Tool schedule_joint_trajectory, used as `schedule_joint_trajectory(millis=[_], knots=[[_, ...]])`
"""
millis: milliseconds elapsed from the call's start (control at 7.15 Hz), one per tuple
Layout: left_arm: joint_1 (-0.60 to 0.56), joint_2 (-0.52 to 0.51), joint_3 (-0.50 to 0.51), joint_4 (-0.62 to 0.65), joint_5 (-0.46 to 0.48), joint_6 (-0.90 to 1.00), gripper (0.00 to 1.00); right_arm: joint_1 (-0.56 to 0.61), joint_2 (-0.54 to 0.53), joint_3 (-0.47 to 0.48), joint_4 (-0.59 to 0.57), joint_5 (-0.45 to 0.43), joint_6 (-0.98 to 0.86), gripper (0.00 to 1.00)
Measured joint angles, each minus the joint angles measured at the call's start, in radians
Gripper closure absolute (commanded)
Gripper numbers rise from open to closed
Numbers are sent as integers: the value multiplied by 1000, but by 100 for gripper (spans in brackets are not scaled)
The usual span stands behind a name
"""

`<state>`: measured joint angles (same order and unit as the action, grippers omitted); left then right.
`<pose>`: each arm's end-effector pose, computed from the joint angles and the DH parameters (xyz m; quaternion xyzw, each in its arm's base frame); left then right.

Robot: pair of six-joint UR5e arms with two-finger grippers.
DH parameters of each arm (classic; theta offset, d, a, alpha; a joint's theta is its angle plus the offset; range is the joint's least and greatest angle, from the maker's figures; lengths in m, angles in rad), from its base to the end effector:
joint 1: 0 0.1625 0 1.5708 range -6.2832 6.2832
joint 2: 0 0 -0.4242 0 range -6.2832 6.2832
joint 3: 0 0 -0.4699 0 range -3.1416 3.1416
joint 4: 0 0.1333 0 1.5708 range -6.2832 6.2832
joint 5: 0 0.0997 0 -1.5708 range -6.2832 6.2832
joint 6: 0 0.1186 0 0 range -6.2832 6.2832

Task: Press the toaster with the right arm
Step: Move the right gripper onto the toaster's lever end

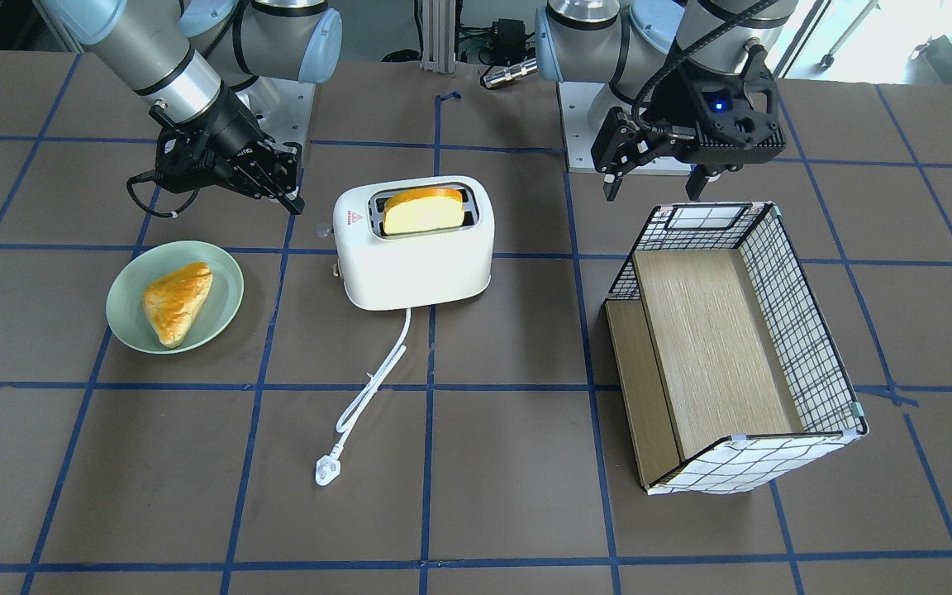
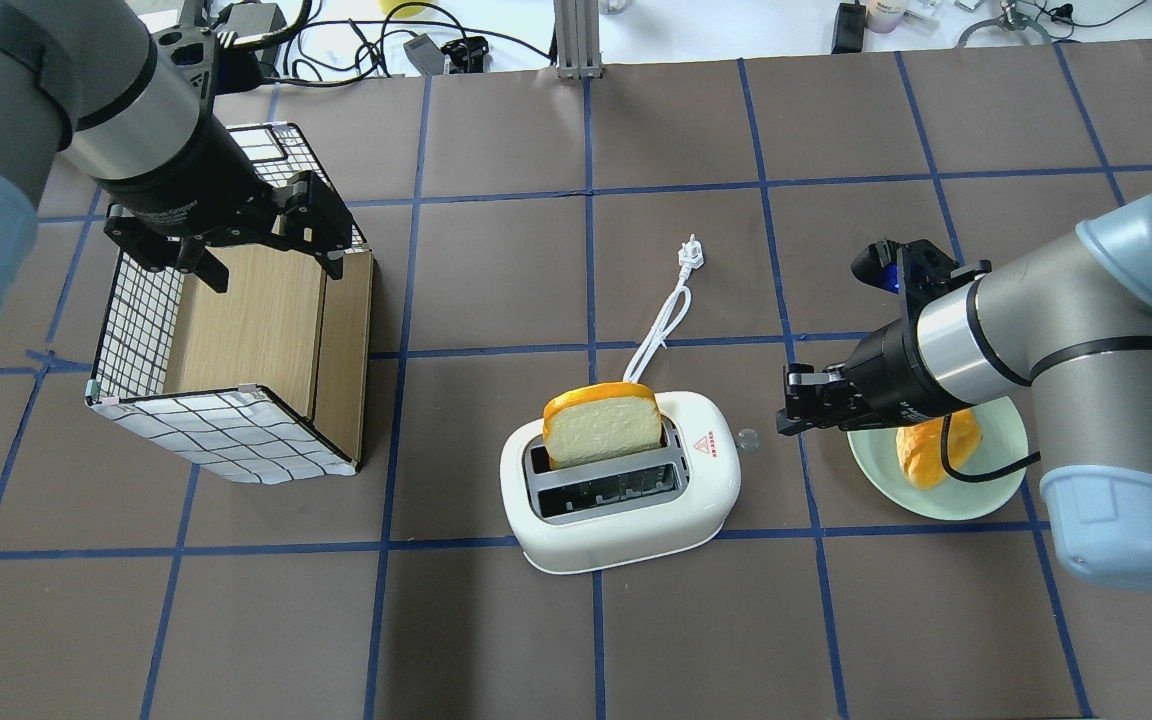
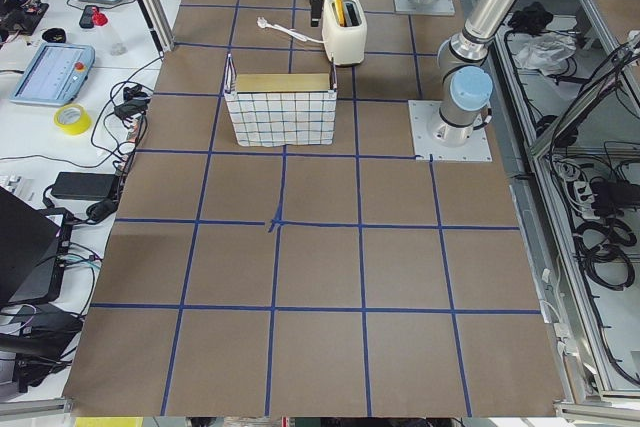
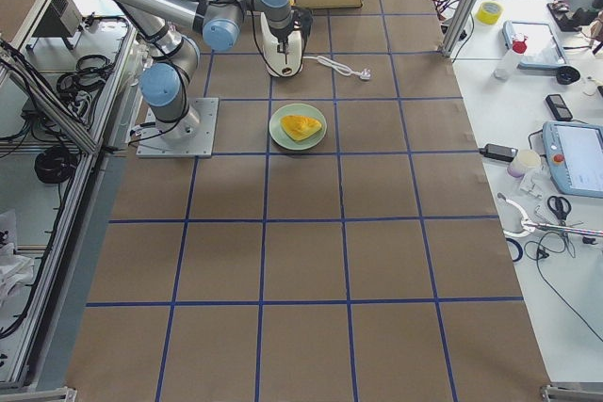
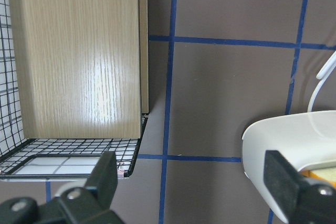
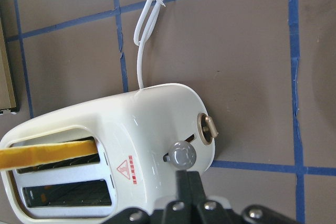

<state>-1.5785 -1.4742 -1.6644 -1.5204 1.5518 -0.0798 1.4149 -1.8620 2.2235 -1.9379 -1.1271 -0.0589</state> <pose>-0.1397 -0.5338 0.4730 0.0358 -0.9990 0.0262 0.0107 0.1171 -0.4416 0.2961 0.0467 0.9744 -0.0263 0.2185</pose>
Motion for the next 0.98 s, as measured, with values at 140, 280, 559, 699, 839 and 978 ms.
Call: schedule_joint_trajectory(millis=[140, 280, 559, 699, 839, 978], knots=[[0, 0, 0, -1, 0, 0, 0, 0, 12, 10, -31, 2, 2, 100], [0, 0, 0, -1, 0, 0, 0, 0, 19, 19, -53, 10, 3, 100], [0, 0, 0, -1, 0, 0, 0, 1, 26, 36, -74, 45, 2, 100], [0, 0, 0, -1, 0, 0, 0, 2, 28, 48, -86, 62, 1, 100], [0, 0, 0, 0, -1, 0, 0, 3, 30, 57, -92, 73, -1, 100], [0, 0, 0, -1, 0, 0, 0, 3, 31, 64, -96, 78, -5, 100]])
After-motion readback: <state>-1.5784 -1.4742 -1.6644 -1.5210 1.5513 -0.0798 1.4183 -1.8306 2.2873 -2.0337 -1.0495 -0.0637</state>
